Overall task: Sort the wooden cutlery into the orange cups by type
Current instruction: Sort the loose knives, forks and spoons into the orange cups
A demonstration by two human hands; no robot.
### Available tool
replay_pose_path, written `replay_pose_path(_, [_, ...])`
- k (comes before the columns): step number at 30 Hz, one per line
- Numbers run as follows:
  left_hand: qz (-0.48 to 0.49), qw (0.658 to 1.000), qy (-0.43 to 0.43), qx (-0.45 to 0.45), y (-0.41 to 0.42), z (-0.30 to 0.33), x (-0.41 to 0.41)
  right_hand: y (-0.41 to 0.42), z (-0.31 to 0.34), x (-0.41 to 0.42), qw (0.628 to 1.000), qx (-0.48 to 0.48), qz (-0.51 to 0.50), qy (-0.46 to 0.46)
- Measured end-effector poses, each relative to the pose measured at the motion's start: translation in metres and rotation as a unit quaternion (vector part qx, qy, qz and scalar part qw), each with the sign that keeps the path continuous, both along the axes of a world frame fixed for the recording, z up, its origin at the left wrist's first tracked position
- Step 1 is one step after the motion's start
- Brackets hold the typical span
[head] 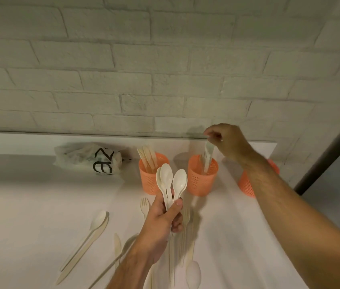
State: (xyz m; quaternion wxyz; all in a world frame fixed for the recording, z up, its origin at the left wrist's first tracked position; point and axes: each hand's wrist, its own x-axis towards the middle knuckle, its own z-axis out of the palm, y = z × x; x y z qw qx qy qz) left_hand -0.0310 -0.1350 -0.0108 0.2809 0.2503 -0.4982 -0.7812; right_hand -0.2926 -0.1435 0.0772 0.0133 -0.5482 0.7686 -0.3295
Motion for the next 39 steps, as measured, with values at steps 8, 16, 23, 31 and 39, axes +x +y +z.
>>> replay_pose_path(8, [-0.002, 1.000, 0.001, -0.026, 0.004, 0.002, -0.010, 0.045, -0.009, 0.067, 0.945, 0.136, 0.184, -0.234])
replay_pose_path(16, [-0.064, 0.991, -0.088, -0.081, 0.030, 0.001, -0.033, 0.083, -0.038, 0.081, 0.948, -0.039, 0.070, -0.309])
replay_pose_path(23, [-0.060, 0.957, -0.131, -0.250, 0.052, -0.006, -0.069, 0.120, -0.060, 0.083, 0.948, -0.086, 0.033, -0.304])
replay_pose_path(31, [-0.066, 0.936, -0.161, -0.306, 0.068, -0.014, -0.099, 0.144, -0.061, 0.059, 0.938, -0.091, 0.028, -0.333])
replay_pose_path(39, [-0.173, 0.801, -0.345, -0.458, 0.053, -0.032, -0.108, 0.135, -0.017, -0.025, 0.955, -0.216, -0.070, -0.192])
